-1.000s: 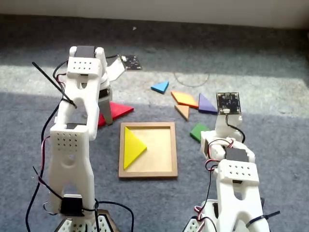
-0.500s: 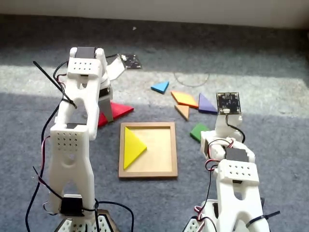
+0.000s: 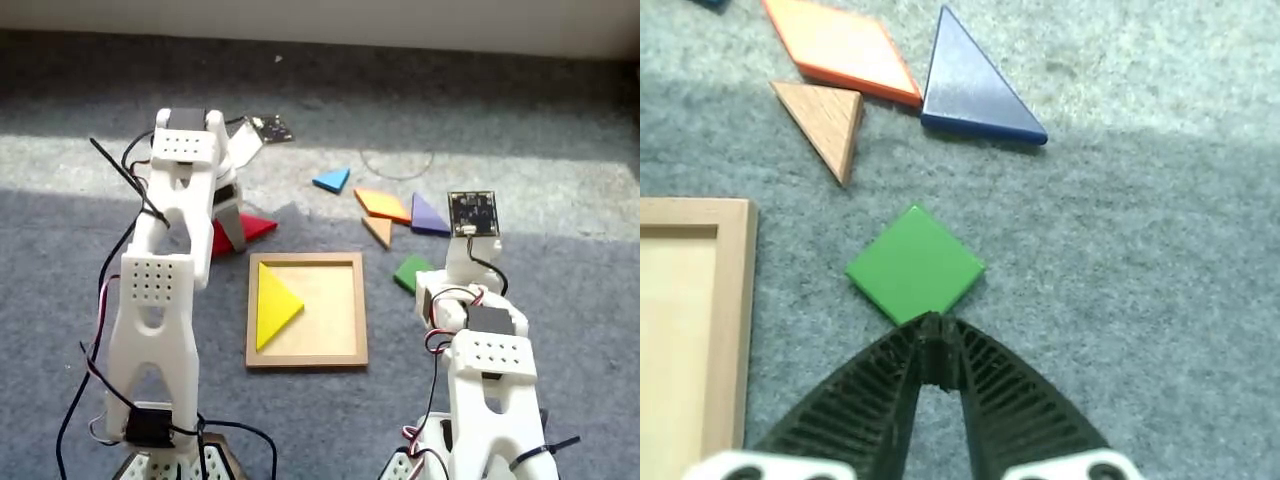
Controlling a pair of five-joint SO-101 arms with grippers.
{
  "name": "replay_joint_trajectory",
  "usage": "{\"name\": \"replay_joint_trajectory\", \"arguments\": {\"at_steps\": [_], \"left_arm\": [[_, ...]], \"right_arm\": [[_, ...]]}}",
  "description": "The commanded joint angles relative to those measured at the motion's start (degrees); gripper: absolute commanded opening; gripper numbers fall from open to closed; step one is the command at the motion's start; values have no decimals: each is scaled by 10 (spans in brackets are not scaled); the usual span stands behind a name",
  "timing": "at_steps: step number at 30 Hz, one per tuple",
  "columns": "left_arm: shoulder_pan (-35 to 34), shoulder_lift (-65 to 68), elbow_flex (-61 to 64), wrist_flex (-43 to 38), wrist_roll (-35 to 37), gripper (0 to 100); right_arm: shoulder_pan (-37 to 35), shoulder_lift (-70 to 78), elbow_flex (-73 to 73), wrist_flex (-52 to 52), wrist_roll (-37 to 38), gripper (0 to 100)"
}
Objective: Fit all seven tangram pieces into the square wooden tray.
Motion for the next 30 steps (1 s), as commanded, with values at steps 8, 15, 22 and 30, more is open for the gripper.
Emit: {"name": "replay_joint_trajectory", "arguments": {"at_steps": [8,15,22,30], "left_arm": [[29,19,-56,18,8,373],[16,19,-83,44,10,373],[11,21,-89,50,11,371],[-2,21,-88,53,11,369]], "right_arm": [[-6,-15,-4,-11,6,11],[-6,-15,-4,-11,6,11],[-6,-15,-4,-11,7,11],[-6,-15,-4,-11,7,11]]}}
